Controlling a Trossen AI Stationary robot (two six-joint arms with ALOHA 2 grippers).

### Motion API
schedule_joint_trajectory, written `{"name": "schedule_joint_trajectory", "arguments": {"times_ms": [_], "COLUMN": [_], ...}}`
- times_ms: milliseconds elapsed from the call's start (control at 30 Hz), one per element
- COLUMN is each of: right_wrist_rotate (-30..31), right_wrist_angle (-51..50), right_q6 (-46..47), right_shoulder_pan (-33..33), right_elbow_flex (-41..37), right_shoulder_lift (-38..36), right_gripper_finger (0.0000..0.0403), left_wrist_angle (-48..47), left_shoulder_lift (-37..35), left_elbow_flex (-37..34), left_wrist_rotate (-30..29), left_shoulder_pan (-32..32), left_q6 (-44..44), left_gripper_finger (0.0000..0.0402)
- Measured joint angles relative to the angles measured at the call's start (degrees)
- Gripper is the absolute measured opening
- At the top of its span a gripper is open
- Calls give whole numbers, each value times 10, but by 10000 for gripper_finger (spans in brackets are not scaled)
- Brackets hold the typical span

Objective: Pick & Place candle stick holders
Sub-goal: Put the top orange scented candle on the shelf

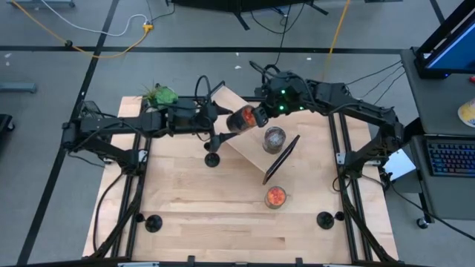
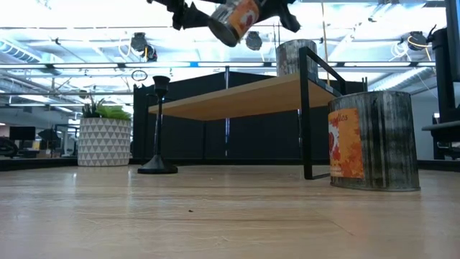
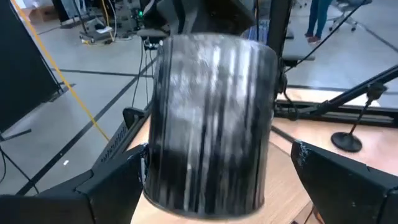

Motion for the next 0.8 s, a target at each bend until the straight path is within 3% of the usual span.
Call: {"name": "schedule_joint_trajectory", "arguments": {"times_ms": [400,800], "right_wrist_rotate": [1,9], "right_wrist_angle": [28,-9], "right_q6": [6,8], "right_shoulder_pan": [29,37], "right_elbow_flex": [-1,0], "right_shoulder_lift": [-1,24], "right_gripper_finger": [0,0], "left_wrist_angle": [-4,-211], "left_shoulder_lift": [40,140], "left_elbow_flex": [41,199], "left_wrist_rotate": [30,28], "left_shoulder_pan": [2,-5], "left_q6": [6,1], "left_gripper_finger": [397,397]}}
